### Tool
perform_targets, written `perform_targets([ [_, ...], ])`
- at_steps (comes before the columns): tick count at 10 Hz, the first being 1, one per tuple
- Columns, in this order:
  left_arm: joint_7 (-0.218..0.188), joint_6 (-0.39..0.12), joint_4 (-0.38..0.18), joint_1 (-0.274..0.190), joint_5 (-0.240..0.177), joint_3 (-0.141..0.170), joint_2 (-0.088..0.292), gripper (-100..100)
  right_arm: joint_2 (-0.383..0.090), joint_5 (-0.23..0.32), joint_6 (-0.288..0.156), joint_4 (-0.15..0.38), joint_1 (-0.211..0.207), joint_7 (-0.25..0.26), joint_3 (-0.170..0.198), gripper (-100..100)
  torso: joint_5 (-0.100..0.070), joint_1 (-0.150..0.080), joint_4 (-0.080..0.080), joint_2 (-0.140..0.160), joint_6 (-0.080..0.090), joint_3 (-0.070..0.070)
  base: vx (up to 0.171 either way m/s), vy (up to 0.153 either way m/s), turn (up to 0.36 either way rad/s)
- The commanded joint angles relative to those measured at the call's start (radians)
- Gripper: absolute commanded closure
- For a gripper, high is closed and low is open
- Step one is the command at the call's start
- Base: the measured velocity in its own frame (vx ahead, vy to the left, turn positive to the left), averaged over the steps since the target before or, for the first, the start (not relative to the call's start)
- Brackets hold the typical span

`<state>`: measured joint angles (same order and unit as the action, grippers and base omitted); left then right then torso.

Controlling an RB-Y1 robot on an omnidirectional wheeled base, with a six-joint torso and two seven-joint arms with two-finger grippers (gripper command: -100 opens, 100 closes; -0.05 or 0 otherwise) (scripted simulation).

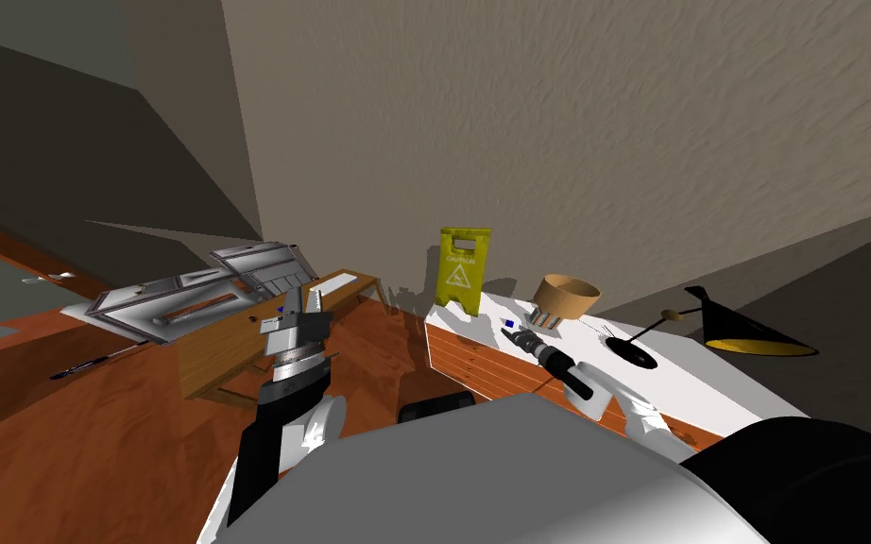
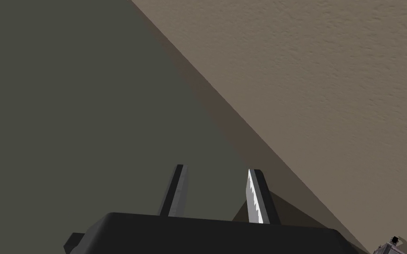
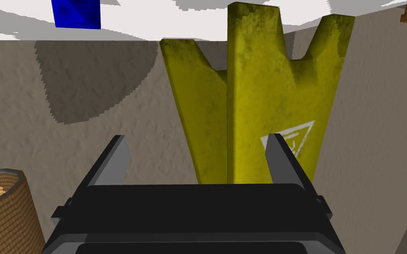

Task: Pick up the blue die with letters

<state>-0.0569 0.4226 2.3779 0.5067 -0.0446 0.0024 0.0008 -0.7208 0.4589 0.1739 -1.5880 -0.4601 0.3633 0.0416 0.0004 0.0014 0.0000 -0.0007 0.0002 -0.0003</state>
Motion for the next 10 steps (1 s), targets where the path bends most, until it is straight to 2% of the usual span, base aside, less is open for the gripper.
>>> perform_targets([
  [1, 0.0, 0.0, 0.0, 0.0, 0.0, 0.0, 0.0, 0, -0.013, 0.014, -0.004, 0.045, 0.012, 0.014, 0.008, -100, 0.0, 0.0, 0.0, 0.0, 0.0, 0.0, 0.008, 0.025, 0.072],
  [3, 0.0, 0.0, 0.0, 0.0, 0.0, 0.0, 0.0, 0, -0.066, 0.066, -0.003, 0.138, 0.025, 0.064, 0.028, -100, 0.0, 0.0, 0.0, 0.0, 0.0, 0.0, 0.023, 0.046, 0.161],
  [4, 0.0, 0.0, 0.0, 0.0, 0.0, 0.0, 0.0, 0, -0.069, 0.066, -0.003, 0.157, 0.025, 0.064, 0.028, -100, 0.0, 0.001, 0.0, -0.002, 0.0, -0.001, 0.026, 0.041, 0.047],
  [5, 0.0, 0.0, 0.0, 0.0, 0.0, 0.0, 0.0, 0, -0.095, 0.09, 0.0, 0.187, 0.032, 0.088, 0.039, -100, 0.0, 0.001, 0.0, -0.001, 0.001, -0.001, 0.016, 0.04, 0.099],
  [6, 0.0, 0.0, 0.0, 0.0, 0.0, 0.0, 0.0, 0, -0.095, 0.09, 0.0, 0.214, 0.032, 0.088, 0.039, -100, 0.0, 0.001, 0.0, -0.001, 0.0, 0.0, 0.015, 0.028, 0.06],
  [7, 0.0, 0.0, 0.0, 0.0, 0.0, 0.0, 0.0, 0, -0.095, 0.09, 0.0, 0.214, 0.032, 0.088, 0.039, -100, 0.0, 0.0, 0.0, 0.0, 0.0, 0.0, 0.01, 0.01, -0.008],
  [10, 0.0, 0.0, 0.0, 0.0, 0.0, 0.0, 0.0, 0, -0.144, 0.137, 0.01, 0.299, 0.048, 0.135, 0.061, -100, 0.0, 0.0, 0.0, -0.001, 0.0, 0.0, 0.022, 0.029, 0.095],
])
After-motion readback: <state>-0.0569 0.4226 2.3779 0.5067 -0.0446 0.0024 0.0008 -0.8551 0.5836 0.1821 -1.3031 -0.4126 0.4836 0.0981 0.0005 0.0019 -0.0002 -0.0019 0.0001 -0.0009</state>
